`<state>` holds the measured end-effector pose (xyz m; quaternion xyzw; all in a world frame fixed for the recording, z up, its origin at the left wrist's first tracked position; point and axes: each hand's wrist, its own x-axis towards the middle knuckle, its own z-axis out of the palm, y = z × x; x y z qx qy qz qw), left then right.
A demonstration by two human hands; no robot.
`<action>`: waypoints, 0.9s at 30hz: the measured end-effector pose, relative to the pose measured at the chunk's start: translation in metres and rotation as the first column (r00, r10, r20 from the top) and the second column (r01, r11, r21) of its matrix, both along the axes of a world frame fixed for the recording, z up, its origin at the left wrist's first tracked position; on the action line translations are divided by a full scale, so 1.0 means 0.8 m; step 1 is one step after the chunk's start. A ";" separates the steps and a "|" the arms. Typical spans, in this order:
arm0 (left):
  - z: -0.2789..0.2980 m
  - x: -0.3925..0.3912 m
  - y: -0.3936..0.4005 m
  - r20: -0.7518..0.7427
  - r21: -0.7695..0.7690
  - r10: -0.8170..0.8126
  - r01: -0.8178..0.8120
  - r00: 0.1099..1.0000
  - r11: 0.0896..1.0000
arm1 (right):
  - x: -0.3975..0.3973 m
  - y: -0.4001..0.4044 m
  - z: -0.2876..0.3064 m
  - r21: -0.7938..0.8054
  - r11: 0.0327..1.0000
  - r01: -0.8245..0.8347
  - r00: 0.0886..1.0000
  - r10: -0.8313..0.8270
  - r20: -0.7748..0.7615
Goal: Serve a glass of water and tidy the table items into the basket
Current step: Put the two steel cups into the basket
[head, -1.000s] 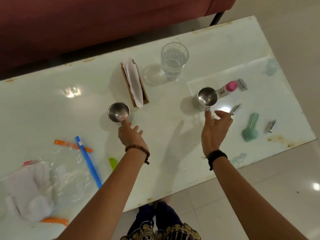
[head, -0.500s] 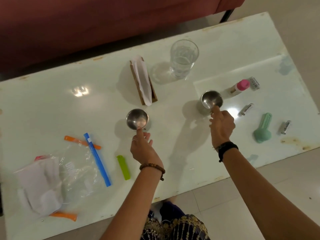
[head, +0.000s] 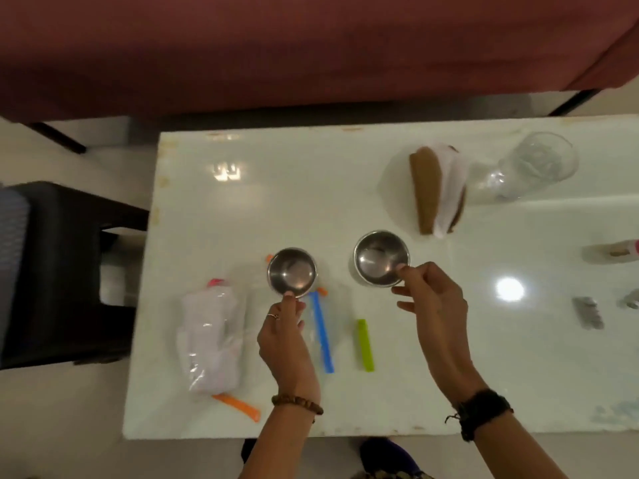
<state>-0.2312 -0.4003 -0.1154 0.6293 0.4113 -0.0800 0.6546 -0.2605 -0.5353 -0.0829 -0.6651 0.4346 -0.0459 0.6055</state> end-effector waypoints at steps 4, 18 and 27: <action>0.027 0.061 0.113 0.077 0.030 0.101 -0.104 0.992 0.994 | 0.079 0.101 0.013 -0.011 0.992 -0.126 0.987 0.126 0.100; 0.092 0.306 0.435 0.206 -0.125 0.527 -0.512 0.825 0.850 | 0.335 0.465 0.055 0.127 0.889 -0.439 0.867 0.383 0.319; 0.048 0.409 0.512 0.028 -0.159 0.671 -0.660 0.741 0.735 | 0.421 0.564 0.008 -0.212 0.770 -0.601 0.750 0.636 0.183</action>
